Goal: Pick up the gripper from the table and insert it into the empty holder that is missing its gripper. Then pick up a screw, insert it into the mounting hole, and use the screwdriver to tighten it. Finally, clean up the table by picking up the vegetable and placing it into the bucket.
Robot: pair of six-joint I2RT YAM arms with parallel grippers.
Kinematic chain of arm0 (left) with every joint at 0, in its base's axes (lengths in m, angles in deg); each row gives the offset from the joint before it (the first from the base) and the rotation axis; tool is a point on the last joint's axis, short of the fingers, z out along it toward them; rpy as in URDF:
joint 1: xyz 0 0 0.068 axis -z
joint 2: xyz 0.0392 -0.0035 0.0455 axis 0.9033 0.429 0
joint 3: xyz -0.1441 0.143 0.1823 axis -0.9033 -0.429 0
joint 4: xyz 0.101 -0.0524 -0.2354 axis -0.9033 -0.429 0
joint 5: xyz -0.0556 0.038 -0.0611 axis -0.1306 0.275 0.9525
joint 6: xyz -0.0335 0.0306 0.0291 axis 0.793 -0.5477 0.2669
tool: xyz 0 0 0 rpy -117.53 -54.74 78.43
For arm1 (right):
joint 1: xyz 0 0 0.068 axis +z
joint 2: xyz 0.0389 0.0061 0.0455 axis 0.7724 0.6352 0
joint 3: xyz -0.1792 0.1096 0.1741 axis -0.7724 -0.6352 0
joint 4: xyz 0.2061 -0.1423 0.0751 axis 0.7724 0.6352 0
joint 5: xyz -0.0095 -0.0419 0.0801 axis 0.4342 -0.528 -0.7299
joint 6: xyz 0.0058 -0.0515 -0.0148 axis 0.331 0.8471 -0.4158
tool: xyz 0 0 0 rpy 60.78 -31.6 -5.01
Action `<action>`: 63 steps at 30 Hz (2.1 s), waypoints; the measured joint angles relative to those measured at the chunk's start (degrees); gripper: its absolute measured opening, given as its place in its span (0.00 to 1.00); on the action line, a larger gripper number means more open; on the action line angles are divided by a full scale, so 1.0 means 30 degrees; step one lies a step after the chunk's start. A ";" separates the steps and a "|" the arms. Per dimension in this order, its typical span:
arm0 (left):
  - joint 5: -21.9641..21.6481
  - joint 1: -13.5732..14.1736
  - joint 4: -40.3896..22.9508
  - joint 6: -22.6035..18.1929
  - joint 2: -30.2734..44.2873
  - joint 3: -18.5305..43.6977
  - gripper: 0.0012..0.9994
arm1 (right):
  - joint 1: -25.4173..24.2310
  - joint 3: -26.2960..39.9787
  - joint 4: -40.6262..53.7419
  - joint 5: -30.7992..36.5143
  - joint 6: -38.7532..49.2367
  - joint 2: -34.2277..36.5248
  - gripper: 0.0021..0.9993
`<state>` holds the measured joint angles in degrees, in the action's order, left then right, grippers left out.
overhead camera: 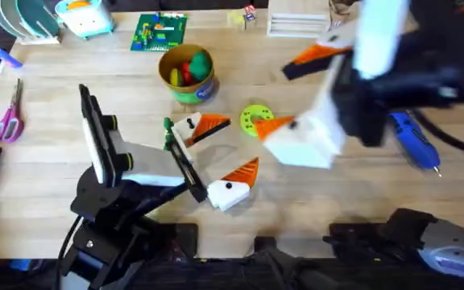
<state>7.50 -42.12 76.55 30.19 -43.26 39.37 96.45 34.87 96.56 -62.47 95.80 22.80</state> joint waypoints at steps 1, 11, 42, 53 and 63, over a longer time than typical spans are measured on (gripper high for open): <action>-0.0006 0.0000 0.0000 0.0000 0.0006 0.0000 0.99 | -0.0193 0.0007 0.0709 -0.0006 0.0103 -0.0519 0.96; 0.0000 0.0000 0.0000 0.0000 0.0006 0.0000 0.99 | -0.2088 0.0007 0.5755 -0.2910 0.1818 -0.3625 0.96; 0.0007 0.0000 0.0000 -0.0138 0.0006 0.0000 0.02 | -0.2767 -0.3082 0.4123 -0.4515 0.2329 -0.7153 0.96; 0.0007 0.0000 0.0007 -0.0138 0.0006 0.0000 0.01 | -0.5497 -0.3083 0.3803 0.0558 0.0720 -0.6350 0.97; 0.0007 0.0000 0.0007 -0.0138 0.0006 0.0000 0.01 | -1.5000 -0.3104 0.1938 0.3551 0.1480 -0.0687 0.97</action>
<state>7.52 -42.12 76.57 29.78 -43.24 39.37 51.45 25.56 102.38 -51.81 100.24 20.74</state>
